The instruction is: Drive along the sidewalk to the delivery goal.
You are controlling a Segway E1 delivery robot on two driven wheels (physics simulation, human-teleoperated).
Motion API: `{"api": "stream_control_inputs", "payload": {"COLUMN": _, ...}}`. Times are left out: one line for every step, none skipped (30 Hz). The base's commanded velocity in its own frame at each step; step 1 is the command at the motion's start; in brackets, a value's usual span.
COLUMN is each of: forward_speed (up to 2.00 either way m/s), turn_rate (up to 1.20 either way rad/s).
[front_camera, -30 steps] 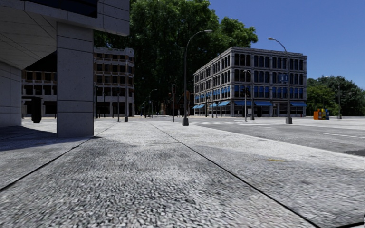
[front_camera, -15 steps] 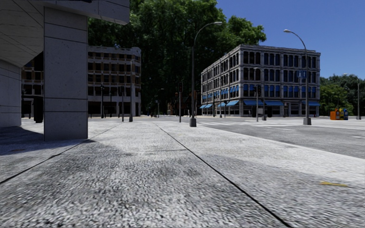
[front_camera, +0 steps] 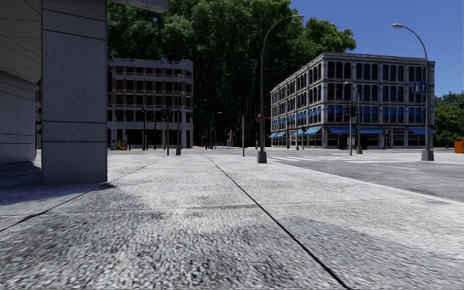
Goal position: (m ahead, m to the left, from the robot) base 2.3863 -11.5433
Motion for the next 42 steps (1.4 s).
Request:
{"api": "stream_control_inputs", "payload": {"forward_speed": 2.00, "turn_rate": 0.00}}
{"api": "stream_control_inputs", "payload": {"forward_speed": 2.00, "turn_rate": 0.00}}
{"api": "stream_control_inputs", "payload": {"forward_speed": 2.00, "turn_rate": 0.00}}
{"api": "stream_control_inputs", "payload": {"forward_speed": 2.00, "turn_rate": 0.00}}
{"api": "stream_control_inputs", "payload": {"forward_speed": 2.00, "turn_rate": 0.00}}
{"api": "stream_control_inputs", "payload": {"forward_speed": 2.00, "turn_rate": 0.00}}
{"api": "stream_control_inputs", "payload": {"forward_speed": 2.00, "turn_rate": 0.00}}
{"api": "stream_control_inputs", "payload": {"forward_speed": 2.00, "turn_rate": 0.00}}
{"api": "stream_control_inputs", "payload": {"forward_speed": 2.00, "turn_rate": 0.00}}
{"api": "stream_control_inputs", "payload": {"forward_speed": 2.00, "turn_rate": 0.00}}
{"api": "stream_control_inputs", "payload": {"forward_speed": 2.00, "turn_rate": 0.00}}
{"api": "stream_control_inputs", "payload": {"forward_speed": 2.00, "turn_rate": 0.00}}
{"api": "stream_control_inputs", "payload": {"forward_speed": 2.00, "turn_rate": 0.00}}
{"api": "stream_control_inputs", "payload": {"forward_speed": 2.00, "turn_rate": 0.00}}
{"api": "stream_control_inputs", "payload": {"forward_speed": 2.00, "turn_rate": 0.00}}
{"api": "stream_control_inputs", "payload": {"forward_speed": 2.00, "turn_rate": 0.00}}
{"api": "stream_control_inputs", "payload": {"forward_speed": 2.00, "turn_rate": 0.00}}
{"api": "stream_control_inputs", "payload": {"forward_speed": 2.00, "turn_rate": 0.00}}
{"api": "stream_control_inputs", "payload": {"forward_speed": 2.00, "turn_rate": 0.00}}
{"api": "stream_control_inputs", "payload": {"forward_speed": 2.00, "turn_rate": 0.00}}
{"api": "stream_control_inputs", "payload": {"forward_speed": 2.00, "turn_rate": 0.00}}
{"api": "stream_control_inputs", "payload": {"forward_speed": 2.00, "turn_rate": 0.00}}
{"api": "stream_control_inputs", "payload": {"forward_speed": 2.00, "turn_rate": 0.00}}
{"api": "stream_control_inputs", "payload": {"forward_speed": 2.00, "turn_rate": 0.00}}
{"api": "stream_control_inputs", "payload": {"forward_speed": 2.00, "turn_rate": 0.00}}
{"api": "stream_control_inputs", "payload": {"forward_speed": 2.00, "turn_rate": 0.00}}
{"api": "stream_control_inputs", "payload": {"forward_speed": 2.00, "turn_rate": 0.00}}
{"api": "stream_control_inputs", "payload": {"forward_speed": 2.00, "turn_rate": 0.00}}
{"api": "stream_control_inputs", "payload": {"forward_speed": 2.00, "turn_rate": 0.00}}
{"api": "stream_control_inputs", "payload": {"forward_speed": 2.00, "turn_rate": 0.00}}
{"api": "stream_control_inputs", "payload": {"forward_speed": 2.00, "turn_rate": 0.00}}
{"api": "stream_control_inputs", "payload": {"forward_speed": 2.00, "turn_rate": 0.00}}
{"api": "stream_control_inputs", "payload": {"forward_speed": 2.00, "turn_rate": 0.00}}
{"api": "stream_control_inputs", "payload": {"forward_speed": 2.00, "turn_rate": 0.00}}
{"api": "stream_control_inputs", "payload": {"forward_speed": 2.00, "turn_rate": 0.00}}
{"api": "stream_control_inputs", "payload": {"forward_speed": 2.00, "turn_rate": 0.00}}
{"api": "stream_control_inputs", "payload": {"forward_speed": 2.00, "turn_rate": 0.00}}
{"api": "stream_control_inputs", "payload": {"forward_speed": 2.00, "turn_rate": 0.00}}
{"api": "stream_control_inputs", "payload": {"forward_speed": 2.00, "turn_rate": 0.00}}
{"api": "stream_control_inputs", "payload": {"forward_speed": 2.00, "turn_rate": 0.00}}
{"api": "stream_control_inputs", "payload": {"forward_speed": 2.00, "turn_rate": 0.00}}
{"api": "stream_control_inputs", "payload": {"forward_speed": 2.00, "turn_rate": 0.00}}
